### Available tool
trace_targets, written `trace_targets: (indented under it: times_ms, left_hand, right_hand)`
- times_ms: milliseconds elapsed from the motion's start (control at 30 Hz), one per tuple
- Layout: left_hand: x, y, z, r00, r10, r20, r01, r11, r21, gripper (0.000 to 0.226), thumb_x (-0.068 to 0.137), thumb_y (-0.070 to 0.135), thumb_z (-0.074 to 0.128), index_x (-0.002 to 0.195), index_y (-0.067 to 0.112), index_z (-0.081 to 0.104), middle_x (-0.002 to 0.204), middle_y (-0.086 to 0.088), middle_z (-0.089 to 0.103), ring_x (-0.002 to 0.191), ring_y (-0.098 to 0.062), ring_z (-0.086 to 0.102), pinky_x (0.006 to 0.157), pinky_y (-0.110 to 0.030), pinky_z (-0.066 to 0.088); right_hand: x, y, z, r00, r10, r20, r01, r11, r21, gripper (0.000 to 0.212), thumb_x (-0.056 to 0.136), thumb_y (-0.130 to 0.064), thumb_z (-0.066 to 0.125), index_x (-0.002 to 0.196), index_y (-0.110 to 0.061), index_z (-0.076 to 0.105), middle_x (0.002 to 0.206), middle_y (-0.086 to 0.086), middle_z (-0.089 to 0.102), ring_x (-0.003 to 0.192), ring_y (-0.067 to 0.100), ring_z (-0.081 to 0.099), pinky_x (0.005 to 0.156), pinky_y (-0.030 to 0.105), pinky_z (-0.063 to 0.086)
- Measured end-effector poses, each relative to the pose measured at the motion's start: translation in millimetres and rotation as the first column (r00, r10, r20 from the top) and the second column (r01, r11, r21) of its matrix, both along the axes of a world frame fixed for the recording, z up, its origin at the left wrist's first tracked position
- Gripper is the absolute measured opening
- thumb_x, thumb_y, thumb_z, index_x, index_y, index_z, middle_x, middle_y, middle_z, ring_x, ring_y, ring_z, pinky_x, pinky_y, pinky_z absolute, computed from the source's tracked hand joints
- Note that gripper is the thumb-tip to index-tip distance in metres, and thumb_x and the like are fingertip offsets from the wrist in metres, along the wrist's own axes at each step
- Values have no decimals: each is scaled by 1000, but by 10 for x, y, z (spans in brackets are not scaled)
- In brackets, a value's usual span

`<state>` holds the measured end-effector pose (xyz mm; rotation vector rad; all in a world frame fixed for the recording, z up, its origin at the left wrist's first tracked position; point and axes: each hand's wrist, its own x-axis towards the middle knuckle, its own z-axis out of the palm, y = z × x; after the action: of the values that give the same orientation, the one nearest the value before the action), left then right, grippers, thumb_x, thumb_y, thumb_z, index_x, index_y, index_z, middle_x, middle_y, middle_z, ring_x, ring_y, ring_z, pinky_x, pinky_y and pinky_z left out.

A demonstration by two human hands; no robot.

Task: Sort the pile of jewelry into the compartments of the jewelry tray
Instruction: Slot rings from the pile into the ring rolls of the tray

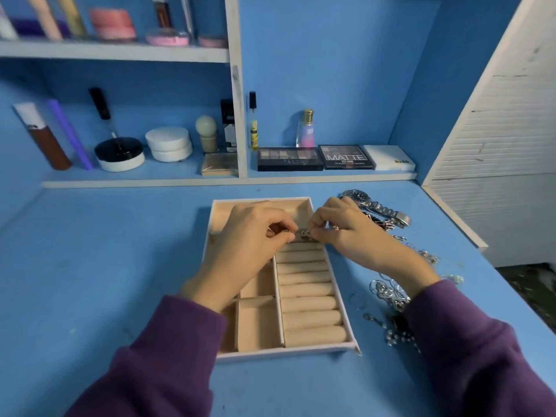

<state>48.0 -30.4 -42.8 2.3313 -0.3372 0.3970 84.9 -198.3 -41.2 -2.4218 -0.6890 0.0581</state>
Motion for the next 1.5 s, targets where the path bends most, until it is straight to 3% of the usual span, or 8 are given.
trace_targets:
  times_ms: [200,300,500,667,800,900,1033,1500]
  left_hand:
    - [-11,-27,-21,999,-10,33,5,989,150,15,81,16,67,94,19,73,90,7,66,82,-5,55,72,-7,38]
    - [-2,-23,-36,999,-21,48,11,981,196,18,81,17,66,99,19,72,94,5,68,90,-7,55,83,-20,44]
    - [-6,-5,-86,999,15,33,-22,976,218,21,87,21,59,105,27,69,94,15,53,94,0,40,82,-15,29]
    - [10,6,-70,999,33,18,-35,991,130,19,81,15,66,99,21,71,84,15,57,73,5,48,69,-8,35]
    - [18,19,-77,999,37,0,-37,992,121,17,80,16,68,96,19,72,87,8,66,77,-2,53,70,-7,36]
    - [18,21,-67,1000,25,-7,-25,993,113,16,79,16,69,95,18,73,89,5,69,82,-6,57,77,-15,44]
    - [4,6,-41,999,-6,-41,10,995,99,16,79,15,69,95,18,73,89,4,70,83,-8,60,81,-27,50]
    - [-18,-24,-48,997,27,-73,-18,993,116,21,83,16,64,103,16,69,101,3,69,88,-2,55,73,-4,36]
  right_hand:
    - [55,17,-2,995,13,-100,-13,1000,2,13,87,-11,51,88,1,58,85,-2,39,93,17,30,75,12,25]
    - [86,19,-25,994,-6,-109,7,1000,13,12,87,-9,50,87,0,57,88,2,40,95,19,31,75,12,25]
    - [68,6,-91,999,10,40,-13,998,69,18,88,-9,50,87,-26,56,81,-8,46,84,14,35,73,12,29]
    - [26,-29,-105,987,34,155,-50,994,100,18,85,-8,58,84,-25,66,77,-9,57,79,7,43,68,9,32]
    - [29,-29,-126,981,46,189,-59,996,64,13,85,-12,62,86,-22,70,79,-5,62,79,9,45,68,14,35]
    - [36,-27,-144,973,70,221,-79,996,31,12,84,-13,63,87,-21,71,78,-5,62,78,17,47,69,22,38]
    - [38,-17,-150,965,60,257,-65,998,12,11,83,-12,65,87,-21,72,74,-11,57,76,15,45,68,13,35]
    - [11,-17,-149,973,14,231,-21,999,25,10,83,-14,65,85,-21,71,76,-6,62,76,14,47,66,11,35]
